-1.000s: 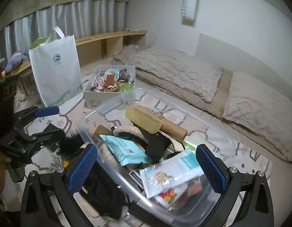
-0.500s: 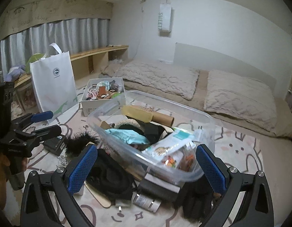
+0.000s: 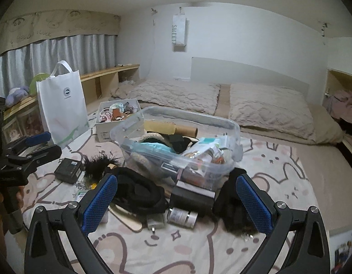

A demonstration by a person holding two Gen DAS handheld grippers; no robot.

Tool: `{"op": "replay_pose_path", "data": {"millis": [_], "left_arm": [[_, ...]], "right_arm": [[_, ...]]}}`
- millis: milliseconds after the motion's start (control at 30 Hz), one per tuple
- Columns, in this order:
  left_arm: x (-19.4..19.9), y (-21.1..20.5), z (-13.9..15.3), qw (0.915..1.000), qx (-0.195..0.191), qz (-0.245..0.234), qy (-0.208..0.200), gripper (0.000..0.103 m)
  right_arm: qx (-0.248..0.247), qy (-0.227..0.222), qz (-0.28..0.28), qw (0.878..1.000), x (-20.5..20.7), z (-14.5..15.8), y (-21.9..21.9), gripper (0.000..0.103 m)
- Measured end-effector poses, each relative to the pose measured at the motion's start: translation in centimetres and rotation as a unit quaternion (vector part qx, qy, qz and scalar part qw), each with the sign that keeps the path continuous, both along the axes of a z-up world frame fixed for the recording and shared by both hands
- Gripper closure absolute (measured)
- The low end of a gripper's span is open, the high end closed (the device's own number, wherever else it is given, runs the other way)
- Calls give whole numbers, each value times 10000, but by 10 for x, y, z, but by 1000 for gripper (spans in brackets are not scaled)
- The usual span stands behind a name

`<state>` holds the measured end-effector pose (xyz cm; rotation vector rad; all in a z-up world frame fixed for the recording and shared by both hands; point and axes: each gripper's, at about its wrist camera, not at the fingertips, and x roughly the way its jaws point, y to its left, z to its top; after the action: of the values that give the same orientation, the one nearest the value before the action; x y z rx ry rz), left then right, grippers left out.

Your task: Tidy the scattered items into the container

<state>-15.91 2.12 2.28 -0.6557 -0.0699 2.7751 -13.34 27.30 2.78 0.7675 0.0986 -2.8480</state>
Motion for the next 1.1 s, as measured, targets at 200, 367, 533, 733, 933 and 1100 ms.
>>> {"op": "replay_pose_path", "data": {"millis": [200, 367, 533, 733, 933, 1100], "left_arm": [[26, 1, -4, 9999, -92, -92, 64, 0], [40, 1, -8, 9998, -131, -129, 105, 0], [56, 4, -14, 9994, -297, -75, 151, 0], [70, 5, -19, 9995, -285, -76, 105, 0], [81, 9, -23, 9989, -443, -26, 120, 0], [84, 9, -29, 9991, -425, -46, 46, 0]], "right_arm": [[-73, 59, -253, 9996, 31, -7, 0, 0], [43, 142, -433, 9990, 53, -14, -3, 0], [56, 161, -574, 9982, 72, -22, -5, 0], [-40, 148, -719, 9973, 87, -30, -3, 0], [8, 184, -902, 9957, 101, -33, 0, 0], [10, 199, -965, 9951, 107, -33, 0, 0]]}}
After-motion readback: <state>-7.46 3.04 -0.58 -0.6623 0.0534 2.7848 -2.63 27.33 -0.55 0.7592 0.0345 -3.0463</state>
